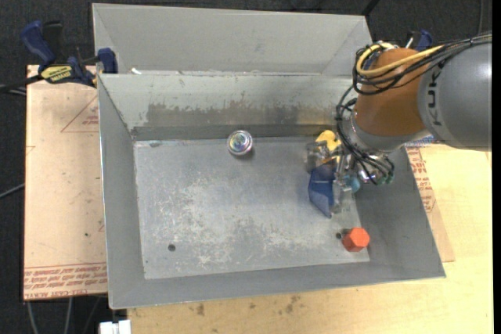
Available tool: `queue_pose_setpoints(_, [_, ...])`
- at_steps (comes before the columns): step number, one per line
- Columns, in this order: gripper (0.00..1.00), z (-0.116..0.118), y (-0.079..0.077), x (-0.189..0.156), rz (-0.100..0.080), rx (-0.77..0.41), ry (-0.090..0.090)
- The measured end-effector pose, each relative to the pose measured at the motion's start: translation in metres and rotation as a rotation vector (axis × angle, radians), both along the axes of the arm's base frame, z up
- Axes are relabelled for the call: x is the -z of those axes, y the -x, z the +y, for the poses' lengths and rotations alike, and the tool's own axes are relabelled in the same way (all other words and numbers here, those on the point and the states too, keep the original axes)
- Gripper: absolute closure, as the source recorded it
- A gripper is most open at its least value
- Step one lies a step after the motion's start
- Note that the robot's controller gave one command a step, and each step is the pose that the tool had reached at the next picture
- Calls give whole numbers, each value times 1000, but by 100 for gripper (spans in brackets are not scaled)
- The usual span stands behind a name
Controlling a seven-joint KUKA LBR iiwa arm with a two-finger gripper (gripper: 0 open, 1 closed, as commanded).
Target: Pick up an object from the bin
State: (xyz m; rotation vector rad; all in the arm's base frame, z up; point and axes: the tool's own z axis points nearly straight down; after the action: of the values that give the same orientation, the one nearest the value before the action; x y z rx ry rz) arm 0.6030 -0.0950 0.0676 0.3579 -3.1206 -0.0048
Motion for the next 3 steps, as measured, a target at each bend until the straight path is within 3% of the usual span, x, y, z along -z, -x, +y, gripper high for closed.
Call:
queue_pose_setpoints(1, [100, 0, -1, -1, -3, 0, 1])
queue_pose_setpoints(2, [100, 0, -2, -9, -5, -1, 2])
queue_pose_setpoints(3, [100, 1, -4, -60, -10, -2, 3])
